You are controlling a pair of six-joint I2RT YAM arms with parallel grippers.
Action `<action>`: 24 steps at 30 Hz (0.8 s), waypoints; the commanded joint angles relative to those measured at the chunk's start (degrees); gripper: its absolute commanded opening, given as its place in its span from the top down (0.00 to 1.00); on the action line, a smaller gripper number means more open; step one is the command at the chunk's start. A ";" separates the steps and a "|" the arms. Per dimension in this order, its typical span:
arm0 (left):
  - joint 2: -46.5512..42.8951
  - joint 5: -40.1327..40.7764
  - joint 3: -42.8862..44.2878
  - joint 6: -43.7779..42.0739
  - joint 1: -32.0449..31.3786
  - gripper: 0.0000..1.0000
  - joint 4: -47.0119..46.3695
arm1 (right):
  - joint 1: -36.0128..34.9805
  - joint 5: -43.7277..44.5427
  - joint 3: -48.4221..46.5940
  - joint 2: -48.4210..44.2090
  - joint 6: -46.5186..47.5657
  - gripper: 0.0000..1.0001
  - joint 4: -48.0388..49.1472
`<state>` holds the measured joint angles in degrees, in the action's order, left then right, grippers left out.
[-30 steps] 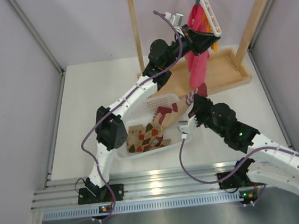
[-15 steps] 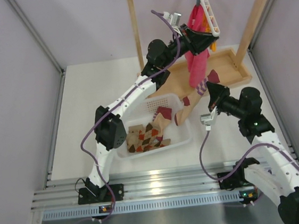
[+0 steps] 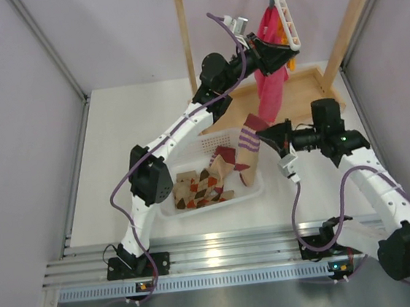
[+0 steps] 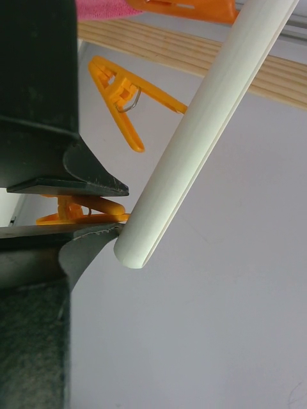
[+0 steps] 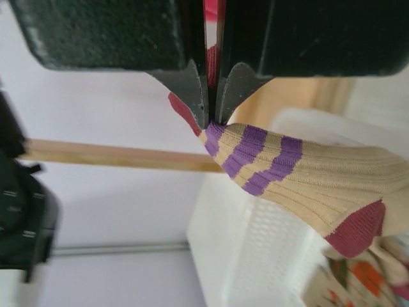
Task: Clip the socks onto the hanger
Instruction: Place the sock in the bin.
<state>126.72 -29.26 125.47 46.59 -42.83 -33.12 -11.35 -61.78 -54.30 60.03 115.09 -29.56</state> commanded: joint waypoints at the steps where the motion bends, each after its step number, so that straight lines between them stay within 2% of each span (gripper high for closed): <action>1: -2.79 -4.40 1.36 -1.14 0.46 1.00 4.20 | -3.41 -5.64 2.36 4.73 42.59 1.00 -5.34; 6: -7.53 -3.71 -7.51 -2.99 1.61 1.00 1.31 | -4.55 -12.39 5.17 11.33 42.41 1.00 2.65; 12: -7.80 -7.03 -6.99 -0.36 2.57 1.00 -0.71 | -5.25 -21.27 4.65 20.90 42.41 1.00 16.10; 15: -8.41 -7.74 -8.04 0.08 2.57 1.00 -1.06 | -6.66 -23.29 2.36 25.74 42.50 0.84 20.66; 18: -8.85 -8.01 -8.49 0.26 2.57 1.00 -1.07 | -7.80 -24.53 1.48 28.91 42.41 0.64 23.57; 19: -8.85 -8.10 -8.49 0.26 2.49 1.00 -1.15 | -8.07 -24.09 2.18 29.61 42.50 0.47 24.89; 22: -9.03 -8.10 -8.40 0.00 2.57 1.00 -1.07 | -7.72 -22.78 5.07 29.19 42.41 0.25 28.14; 24: -8.94 -7.92 -8.40 -0.18 2.57 1.00 -1.07 | -5.97 -20.50 6.48 27.43 42.41 0.24 26.59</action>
<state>120.90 -32.67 117.89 45.15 -40.01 -33.98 -18.68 -79.75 -49.32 89.65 115.68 -5.23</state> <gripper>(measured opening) 0.223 0.757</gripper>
